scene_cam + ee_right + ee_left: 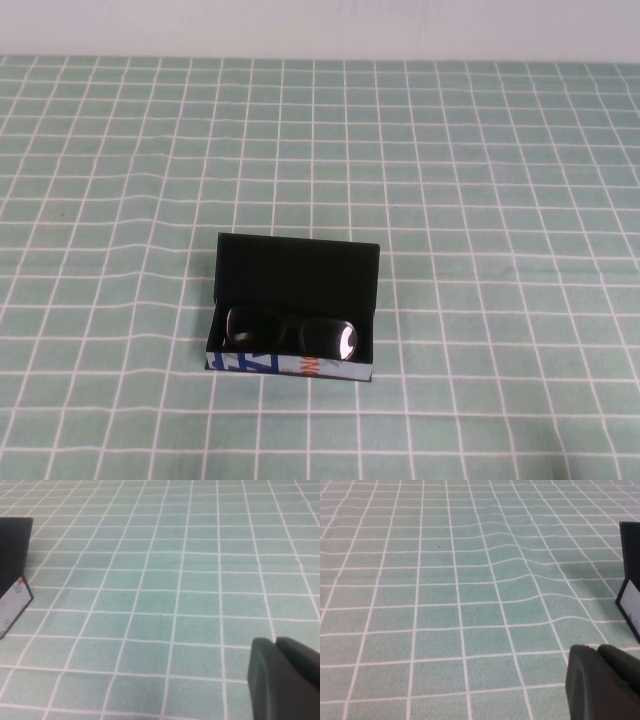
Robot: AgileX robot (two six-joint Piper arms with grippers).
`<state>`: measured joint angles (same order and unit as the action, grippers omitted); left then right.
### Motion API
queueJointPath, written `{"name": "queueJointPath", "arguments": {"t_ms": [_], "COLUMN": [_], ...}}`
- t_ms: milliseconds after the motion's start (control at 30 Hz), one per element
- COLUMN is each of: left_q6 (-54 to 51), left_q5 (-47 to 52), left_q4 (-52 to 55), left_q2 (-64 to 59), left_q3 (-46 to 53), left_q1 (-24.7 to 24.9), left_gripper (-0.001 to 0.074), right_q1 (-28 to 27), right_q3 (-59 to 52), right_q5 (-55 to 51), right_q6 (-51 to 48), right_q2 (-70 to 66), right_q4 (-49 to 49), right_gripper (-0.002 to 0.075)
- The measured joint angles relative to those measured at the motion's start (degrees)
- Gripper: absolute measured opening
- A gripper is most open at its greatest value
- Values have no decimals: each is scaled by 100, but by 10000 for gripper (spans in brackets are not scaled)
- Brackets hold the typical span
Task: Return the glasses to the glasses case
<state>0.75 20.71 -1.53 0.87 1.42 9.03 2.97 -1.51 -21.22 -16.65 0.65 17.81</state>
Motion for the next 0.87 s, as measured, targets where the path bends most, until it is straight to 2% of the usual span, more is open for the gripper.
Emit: {"name": "queueJointPath", "arguments": {"t_ms": [867], "left_q6": [0], "left_q5": [0], "left_q4": [0], "left_q2": [0], "left_q3": [0], "left_q1": [0], "left_gripper": [-3], "right_q1": [0], "right_q3": [0], "right_q5": [15], "right_q6": [16], "right_q2": [13], "right_q4": [167], "right_gripper": [-11]}}
